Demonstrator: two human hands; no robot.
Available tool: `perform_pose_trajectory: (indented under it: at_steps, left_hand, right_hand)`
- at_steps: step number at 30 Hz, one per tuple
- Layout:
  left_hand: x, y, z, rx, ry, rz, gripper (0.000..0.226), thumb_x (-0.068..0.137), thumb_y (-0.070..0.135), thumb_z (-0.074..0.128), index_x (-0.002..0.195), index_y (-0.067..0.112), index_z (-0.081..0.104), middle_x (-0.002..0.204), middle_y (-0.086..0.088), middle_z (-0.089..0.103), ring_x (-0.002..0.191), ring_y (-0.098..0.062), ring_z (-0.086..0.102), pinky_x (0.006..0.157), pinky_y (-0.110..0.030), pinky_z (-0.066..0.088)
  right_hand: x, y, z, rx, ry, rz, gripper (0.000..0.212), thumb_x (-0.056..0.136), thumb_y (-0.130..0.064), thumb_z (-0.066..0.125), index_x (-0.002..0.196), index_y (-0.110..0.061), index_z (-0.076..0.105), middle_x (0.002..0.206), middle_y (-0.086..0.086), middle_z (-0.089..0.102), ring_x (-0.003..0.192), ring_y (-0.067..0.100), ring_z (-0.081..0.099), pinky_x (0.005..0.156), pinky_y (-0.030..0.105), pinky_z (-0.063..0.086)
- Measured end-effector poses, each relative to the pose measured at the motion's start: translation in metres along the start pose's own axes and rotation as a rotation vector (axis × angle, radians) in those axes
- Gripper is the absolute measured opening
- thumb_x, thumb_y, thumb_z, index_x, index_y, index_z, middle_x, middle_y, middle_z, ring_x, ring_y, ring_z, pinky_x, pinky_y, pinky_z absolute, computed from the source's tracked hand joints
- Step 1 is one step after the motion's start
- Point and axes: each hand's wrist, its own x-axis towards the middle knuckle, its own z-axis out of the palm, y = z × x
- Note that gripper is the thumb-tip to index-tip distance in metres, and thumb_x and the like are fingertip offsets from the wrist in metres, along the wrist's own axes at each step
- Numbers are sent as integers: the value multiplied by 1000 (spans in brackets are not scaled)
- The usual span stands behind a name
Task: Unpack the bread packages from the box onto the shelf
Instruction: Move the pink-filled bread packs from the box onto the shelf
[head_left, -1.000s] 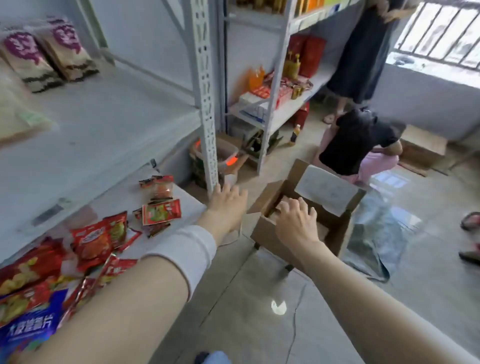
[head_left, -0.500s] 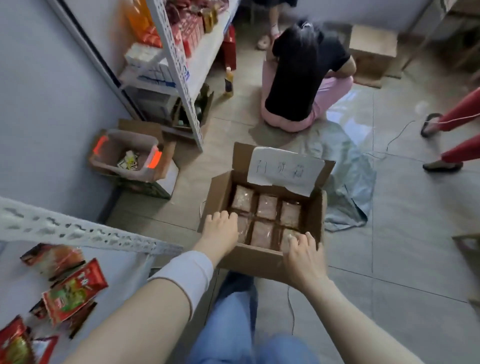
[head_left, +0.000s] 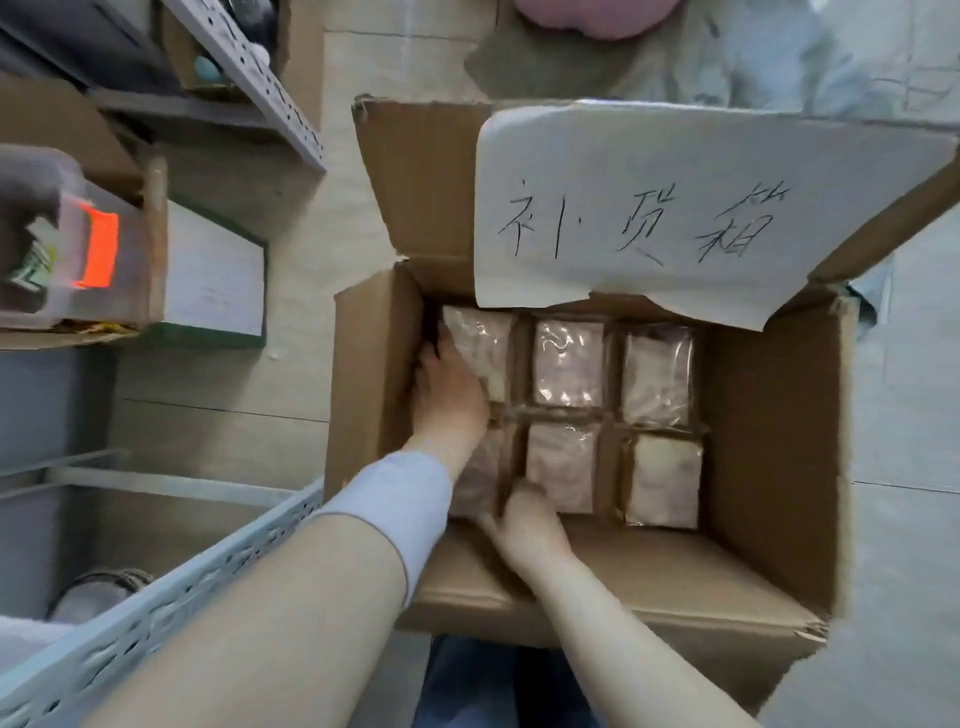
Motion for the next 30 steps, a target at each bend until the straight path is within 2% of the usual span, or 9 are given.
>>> perform_pose_trajectory:
  at_steps: [6, 10, 13, 17, 19, 21, 23, 26, 30]
  left_hand:
    - [13, 9, 23, -229, 213, -29, 90, 80, 26, 69, 147, 12, 11, 144, -16, 32, 133, -33, 31, 110, -40, 23]
    - [15, 12, 8, -375, 46, -140, 89, 69, 26, 79, 138, 7, 28, 141, -16, 37, 134, -32, 33, 110, -39, 30]
    - [15, 11, -8, -568, -60, -193, 80, 67, 20, 81, 132, 8, 36, 134, -15, 46, 125, -30, 46, 105, -39, 41]
    - [-14, 7, -34, -855, -158, -266, 71, 74, 18, 76, 133, 7, 37, 128, -9, 55, 113, -27, 57, 91, -36, 51]
    - [-37, 4, -46, -931, -213, -255, 71, 75, 27, 75, 133, 7, 39, 128, -9, 57, 112, -26, 59, 87, -35, 53]
    - [-68, -2, -57, -987, -277, -253, 88, 65, 48, 77, 134, 9, 39, 130, -9, 57, 115, -25, 57, 97, -40, 49]
    - [-102, -13, -66, -1044, -296, -250, 96, 60, 60, 72, 135, 11, 40, 130, -7, 57, 116, -24, 57, 101, -42, 46]
    - [-173, -31, -84, -1156, -198, -225, 57, 86, 43, 60, 129, 10, 45, 121, -6, 62, 108, -22, 61, 98, -41, 48]
    - [-294, -68, -131, -1291, 16, -165, 33, 88, 28, 61, 116, 18, 46, 103, -1, 62, 85, -12, 61, 71, -28, 54]
  right_hand:
    - [47, 2, 15, 145, 28, 165, 67, 78, -34, 71, 127, -2, 38, 128, 17, 50, 118, 31, 51, 93, 34, 43]
    - [35, 11, -6, 187, -86, 126, 60, 72, -44, 74, 117, -9, 55, 117, 9, 63, 108, 26, 60, 85, 27, 47]
    - [14, 24, -29, 249, -64, 89, 50, 75, -36, 73, 114, -7, 59, 114, 10, 65, 106, 26, 60, 77, 21, 41]
    - [-23, 46, -65, 281, 17, 65, 51, 77, -32, 73, 118, -6, 57, 113, 10, 66, 103, 26, 62, 86, 27, 46]
    - [-44, 58, -81, 348, 47, 73, 47, 79, -27, 72, 117, -5, 55, 101, 5, 67, 83, 21, 67, 73, 27, 52]
    - [-69, 66, -96, 467, 61, 96, 40, 82, -25, 69, 113, -5, 54, 87, -1, 63, 62, 15, 66, 51, 19, 53]
    - [-92, 73, -106, 537, 73, 84, 35, 85, -24, 65, 112, -4, 54, 89, 3, 63, 66, 16, 64, 43, 16, 51]
    - [-137, 77, -112, 527, 77, -15, 33, 86, -26, 63, 108, -3, 58, 91, 10, 66, 68, 19, 63, 46, 19, 51]
    - [-230, 57, -106, 368, 26, -253, 27, 87, -27, 63, 104, -7, 62, 80, 1, 68, 68, 14, 64, 64, 27, 52]
